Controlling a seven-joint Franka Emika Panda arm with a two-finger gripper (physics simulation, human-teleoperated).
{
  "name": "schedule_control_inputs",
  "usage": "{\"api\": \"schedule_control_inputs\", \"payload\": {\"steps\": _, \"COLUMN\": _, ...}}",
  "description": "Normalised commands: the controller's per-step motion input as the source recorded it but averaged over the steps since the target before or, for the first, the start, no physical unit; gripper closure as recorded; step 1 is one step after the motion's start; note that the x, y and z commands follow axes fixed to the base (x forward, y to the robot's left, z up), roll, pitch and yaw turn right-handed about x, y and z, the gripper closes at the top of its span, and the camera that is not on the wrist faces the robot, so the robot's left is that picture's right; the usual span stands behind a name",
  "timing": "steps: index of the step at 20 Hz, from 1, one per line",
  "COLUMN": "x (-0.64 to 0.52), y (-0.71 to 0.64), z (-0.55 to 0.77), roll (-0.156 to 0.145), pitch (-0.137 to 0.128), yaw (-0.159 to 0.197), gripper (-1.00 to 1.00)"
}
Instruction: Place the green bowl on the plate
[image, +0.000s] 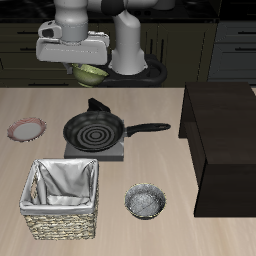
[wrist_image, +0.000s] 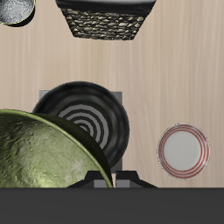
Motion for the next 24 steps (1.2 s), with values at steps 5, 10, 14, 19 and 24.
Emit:
{"api": "schedule_control_inputs", "payload": {"steps": 5, "x": -0.16, "y": -0.5, "z": -0.05, "roll": 0.015, "pitch": 0.01, "yaw": 0.014, "gripper": 1.0}}
{"api": "schedule_control_inputs", "payload": {"steps": 10, "x": -0.11, "y": -0.52, "z": 0.01, "roll": -0.032, "pitch": -0.012, "yaw": -0.013, "gripper": 1.0}}
{"api": "schedule_control_inputs", "payload": {"steps": 14, "x": -0.19, "y": -0.43, "z": -0.01, "roll": 0.009, "pitch": -0.007, "yaw": -0.022, "gripper": 1.0}}
{"api": "schedule_control_inputs", "payload": {"steps": 19, "x": -0.12, "y": -0.37, "z": -0.01, "roll": -0.019, "pitch": -0.002, "yaw": -0.023, "gripper": 1.0}}
{"api": "schedule_control_inputs", "payload": {"steps": 24, "x": -0.2, "y": -0.47, "z": -0.01, "roll": -0.052, "pitch": -0.014, "yaw": 0.011, "gripper": 1.0}}
